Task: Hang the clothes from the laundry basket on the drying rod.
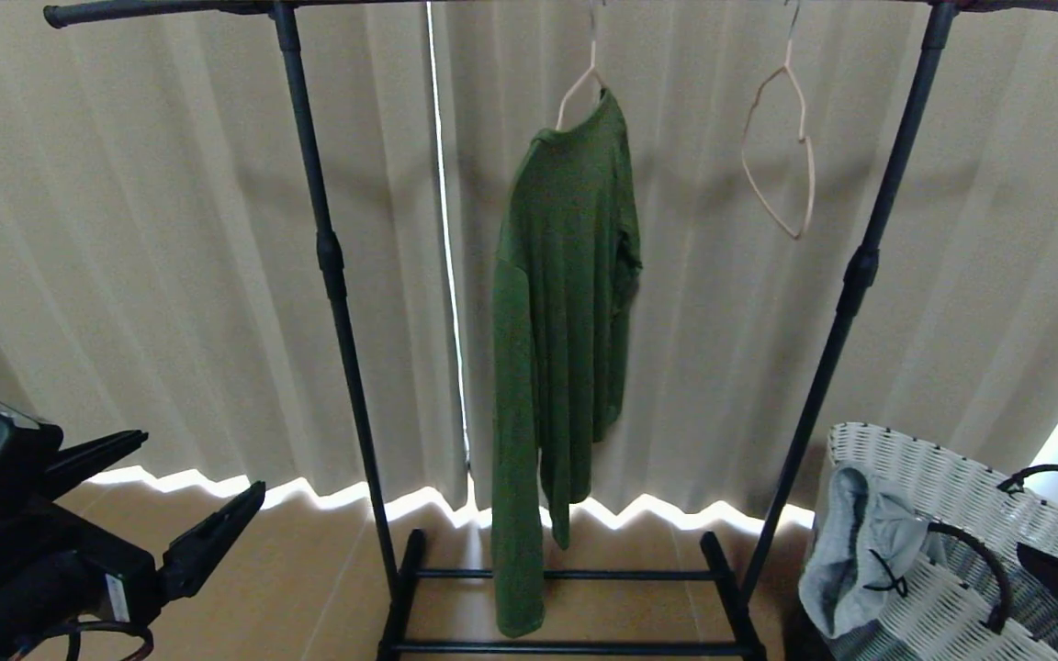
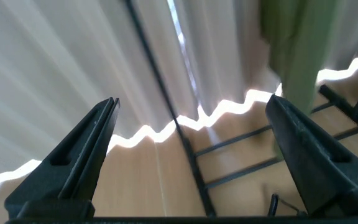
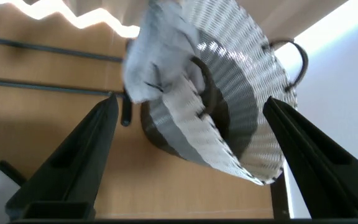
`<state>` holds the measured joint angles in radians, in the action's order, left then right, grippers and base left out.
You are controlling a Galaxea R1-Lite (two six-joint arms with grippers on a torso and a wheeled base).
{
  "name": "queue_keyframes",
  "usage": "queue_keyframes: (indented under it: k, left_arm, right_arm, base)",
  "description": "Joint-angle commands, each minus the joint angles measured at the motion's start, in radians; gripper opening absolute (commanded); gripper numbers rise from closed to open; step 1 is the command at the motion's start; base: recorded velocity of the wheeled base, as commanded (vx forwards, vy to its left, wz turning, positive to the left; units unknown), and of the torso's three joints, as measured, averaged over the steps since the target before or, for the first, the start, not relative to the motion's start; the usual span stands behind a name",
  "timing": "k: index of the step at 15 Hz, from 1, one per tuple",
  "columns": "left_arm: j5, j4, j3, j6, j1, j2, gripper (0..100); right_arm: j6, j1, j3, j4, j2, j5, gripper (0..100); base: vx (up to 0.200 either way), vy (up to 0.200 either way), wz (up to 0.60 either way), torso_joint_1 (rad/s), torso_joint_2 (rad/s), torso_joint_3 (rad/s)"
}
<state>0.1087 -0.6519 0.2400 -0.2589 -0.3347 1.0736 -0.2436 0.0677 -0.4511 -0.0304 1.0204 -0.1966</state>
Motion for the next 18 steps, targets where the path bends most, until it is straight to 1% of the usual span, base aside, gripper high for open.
queue_keyframes:
  k: [1, 5, 9, 14, 15, 17, 18]
  left_arm:
    - [0.0, -0.002, -0.004, 0.0, -0.001, 0.002, 100]
    - [0.0, -0.002, -0.008, -0.005, -0.001, 0.002, 100]
    - [-0.001, -0.002, -0.015, -0.005, -0.001, 0.002, 100]
    - [-0.001, 0.0, -0.008, 0.001, -0.001, 0.011, 100]
    - [-0.001, 0.0, -0.008, 0.001, -0.001, 0.011, 100]
    - [-0.001, 0.0, -0.007, 0.001, -0.001, 0.016, 100]
    - [-0.001, 0.0, -0.007, 0.001, -0.001, 0.016, 100]
  right_arm:
    - [0.0, -0.006, 0.008, 0.001, 0.0, 0.0, 100]
    - [0.0, -0.016, 0.018, 0.001, 0.001, -0.001, 100]
    - [-0.003, -0.049, 0.028, 0.001, 0.003, -0.001, 100]
    - [-0.005, -0.155, 0.025, 0.001, 0.013, -0.003, 100]
    - [-0.006, -0.161, 0.025, 0.001, 0.013, -0.003, 100]
    - [-0.045, -0.167, 0.025, 0.014, 0.036, -0.003, 100]
    - [-0.071, -0.169, 0.028, 0.04, 0.067, -0.003, 100]
  base:
    - [0.0, -0.2, 0.0, 0.002, -0.01, 0.002]
    - [0.0, -0.2, 0.0, -0.001, 0.0, 0.004]
    - [0.0, 0.0, 0.0, 0.0, 0.0, 0.0]
    - [0.0, 0.0, 0.0, 0.0, 0.0, 0.0]
    - [0.2, 0.0, 0.0, 0.002, 0.0, -0.002]
    - [0.2, 0.0, 0.0, 0.0, 0.0, 0.01]
    - [0.2, 0.0, 0.0, 0.012, 0.0, -0.007]
